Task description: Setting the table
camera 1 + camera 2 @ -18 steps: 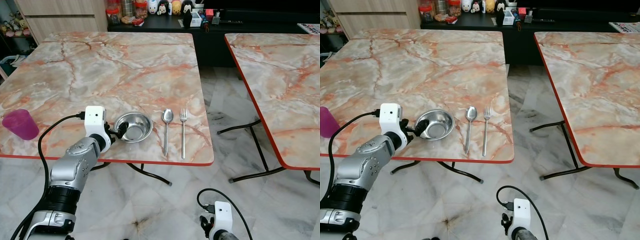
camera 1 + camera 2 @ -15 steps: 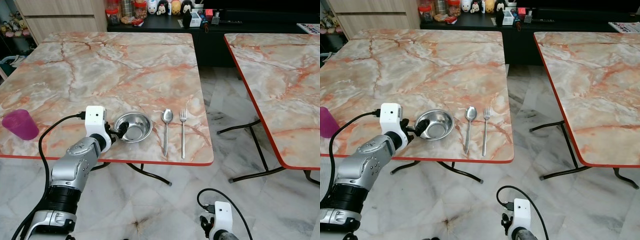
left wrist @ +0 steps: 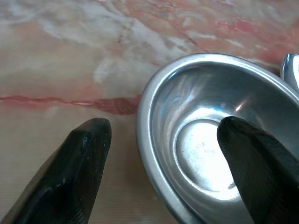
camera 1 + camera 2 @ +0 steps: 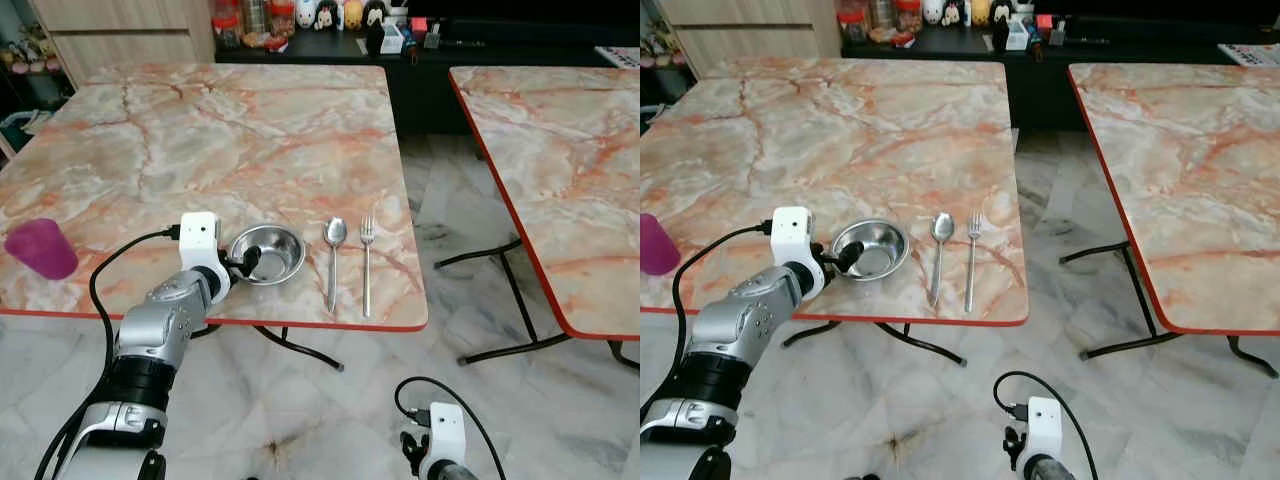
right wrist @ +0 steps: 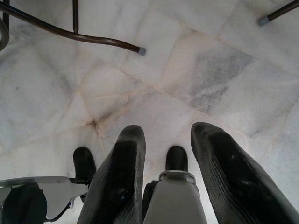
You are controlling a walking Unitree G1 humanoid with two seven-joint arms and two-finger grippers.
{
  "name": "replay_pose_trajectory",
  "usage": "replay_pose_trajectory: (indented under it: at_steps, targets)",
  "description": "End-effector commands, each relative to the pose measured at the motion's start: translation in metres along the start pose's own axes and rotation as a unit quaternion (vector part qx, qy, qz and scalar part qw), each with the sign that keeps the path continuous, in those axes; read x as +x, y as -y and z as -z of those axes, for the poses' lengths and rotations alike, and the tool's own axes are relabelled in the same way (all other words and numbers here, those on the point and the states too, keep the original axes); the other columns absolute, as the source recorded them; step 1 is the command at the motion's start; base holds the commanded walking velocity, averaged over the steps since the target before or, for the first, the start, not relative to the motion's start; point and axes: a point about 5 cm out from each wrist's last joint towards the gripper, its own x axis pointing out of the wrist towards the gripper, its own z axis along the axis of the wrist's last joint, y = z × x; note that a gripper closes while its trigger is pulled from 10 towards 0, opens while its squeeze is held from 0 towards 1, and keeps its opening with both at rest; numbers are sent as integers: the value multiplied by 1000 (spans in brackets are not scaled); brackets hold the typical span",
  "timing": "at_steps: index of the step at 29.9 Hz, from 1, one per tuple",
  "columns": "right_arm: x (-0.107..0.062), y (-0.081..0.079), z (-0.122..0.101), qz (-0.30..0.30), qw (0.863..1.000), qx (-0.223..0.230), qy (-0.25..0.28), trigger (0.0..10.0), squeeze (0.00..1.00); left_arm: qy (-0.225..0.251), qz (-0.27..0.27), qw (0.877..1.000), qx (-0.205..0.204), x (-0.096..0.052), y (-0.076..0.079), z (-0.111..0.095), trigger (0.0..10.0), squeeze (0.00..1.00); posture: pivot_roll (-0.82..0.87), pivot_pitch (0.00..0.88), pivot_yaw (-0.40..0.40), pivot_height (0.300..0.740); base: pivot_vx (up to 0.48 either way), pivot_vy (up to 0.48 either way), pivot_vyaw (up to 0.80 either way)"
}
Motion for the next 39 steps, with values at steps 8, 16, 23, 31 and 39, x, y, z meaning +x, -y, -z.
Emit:
replay_pose_trajectory:
  at_steps: [8, 16, 23, 31, 39]
  targets:
    - [0, 0, 1, 2, 1000, 8, -3, 10000, 0, -11, -17, 1000, -18, 2, -7, 2, 0, 0, 71, 130, 9, 740, 0, 0, 0]
    - [0, 0, 0, 3, 1000, 8, -3, 10000, 0, -12, -28, 999, -20, 3, -13, 1, 0, 0, 68, 130, 8, 740, 0, 0, 0]
    - [0, 0, 1, 3, 1000, 7, -5, 10000, 0, -13, -29, 999, -25, 2, -17, 1, 0, 0, 72, 127, 5, 740, 0, 0, 0]
    - [0, 1, -1, 5, 1000, 6, -2, 10000, 0, -16, -22, 999, -28, 3, -13, 3, 0, 0, 69, 130, 5, 740, 0, 0, 0]
    - [0, 2, 1, 5, 1000, 6, -5, 10000, 0, -16, -19, 999, -24, 2, -13, 3, 0, 0, 74, 131, 3, 740, 0, 0, 0]
